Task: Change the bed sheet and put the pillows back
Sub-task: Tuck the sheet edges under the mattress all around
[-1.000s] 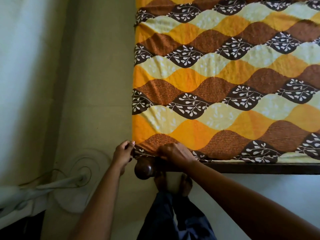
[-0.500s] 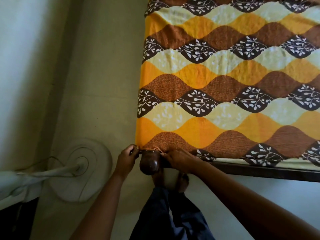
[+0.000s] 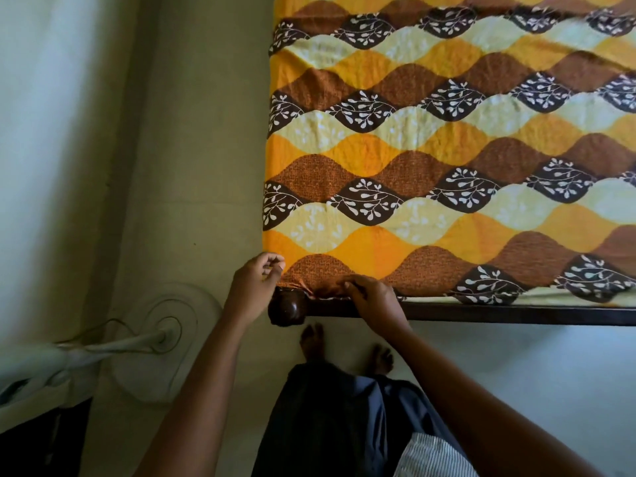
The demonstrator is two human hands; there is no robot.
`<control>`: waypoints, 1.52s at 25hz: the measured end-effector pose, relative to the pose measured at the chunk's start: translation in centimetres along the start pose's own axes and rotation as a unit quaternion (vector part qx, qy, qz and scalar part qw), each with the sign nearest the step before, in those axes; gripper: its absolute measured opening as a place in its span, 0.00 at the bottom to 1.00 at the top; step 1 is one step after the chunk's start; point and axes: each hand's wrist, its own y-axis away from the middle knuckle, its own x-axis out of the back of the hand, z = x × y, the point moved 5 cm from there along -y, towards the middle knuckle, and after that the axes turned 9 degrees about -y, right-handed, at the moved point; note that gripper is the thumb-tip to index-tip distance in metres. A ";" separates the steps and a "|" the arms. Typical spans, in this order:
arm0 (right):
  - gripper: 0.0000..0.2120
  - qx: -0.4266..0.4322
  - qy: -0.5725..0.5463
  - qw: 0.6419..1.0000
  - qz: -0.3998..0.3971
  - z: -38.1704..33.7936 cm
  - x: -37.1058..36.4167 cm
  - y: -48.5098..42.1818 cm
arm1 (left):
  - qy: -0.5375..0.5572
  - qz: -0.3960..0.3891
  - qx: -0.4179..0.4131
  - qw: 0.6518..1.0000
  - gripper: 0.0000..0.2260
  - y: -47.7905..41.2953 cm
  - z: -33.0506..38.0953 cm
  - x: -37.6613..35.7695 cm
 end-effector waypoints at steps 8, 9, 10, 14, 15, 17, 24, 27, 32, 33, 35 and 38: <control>0.10 -0.030 -0.004 0.995 0.096 7.7 14.4 3.3 | -0.052 -0.096 -0.119 0.987 0.12 0.5 12.2 -9.5; 0.10 -0.033 0.003 0.994 0.103 9.5 16.6 3.8 | -0.062 -0.105 -0.131 0.984 0.12 0.7 14.1 -11.6; 0.10 -0.036 0.018 0.994 0.106 11.3 18.9 4.3 | -0.074 -0.111 -0.142 0.981 0.12 0.9 16.1 -13.9; 0.10 -0.003 0.091 0.993 0.080 17.3 27.5 5.9 | -0.121 -0.104 -0.182 0.970 0.14 1.2 23.6 -22.2; 0.10 0.015 0.106 0.991 0.075 18.7 29.9 6.2 | -0.133 -0.098 -0.193 0.967 0.15 1.3 25.5 -24.2; 0.12 0.039 0.159 0.985 0.053 21.8 34.0 6.4 | -0.178 -0.092 -0.217 0.955 0.18 1.5 28.6 -28.2; 0.23 0.138 0.333 0.929 -0.085 26.4 38.1 5.8 | -0.328 -0.050 -0.286 0.899 0.13 2.5 31.8 -34.4; 0.14 0.164 0.323 0.927 -0.092 26.0 38.7 5.4 | -0.318 -0.064 -0.299 0.898 0.16 2.5 32.0 -34.6; 0.08 0.100 0.321 0.926 -0.170 27.1 39.1 5.9 | -0.353 -0.101 -0.325 0.871 0.13 2.8 33.1 -35.3; 0.10 0.087 0.327 0.922 -0.188 27.4 38.9 5.7 | -0.345 -0.094 -0.320 0.878 0.12 2.6 33.0 -35.3; 0.11 0.053 0.311 0.923 -0.220 27.7 38.6 5.2 | -0.288 -0.108 -0.305 0.901 0.05 2.7 32.3 -35.5; 0.12 0.022 0.299 0.922 -0.243 28.0 38.5 4.8 | -0.253 -0.133 -0.229 0.931 0.09 1.5 31.2 -35.2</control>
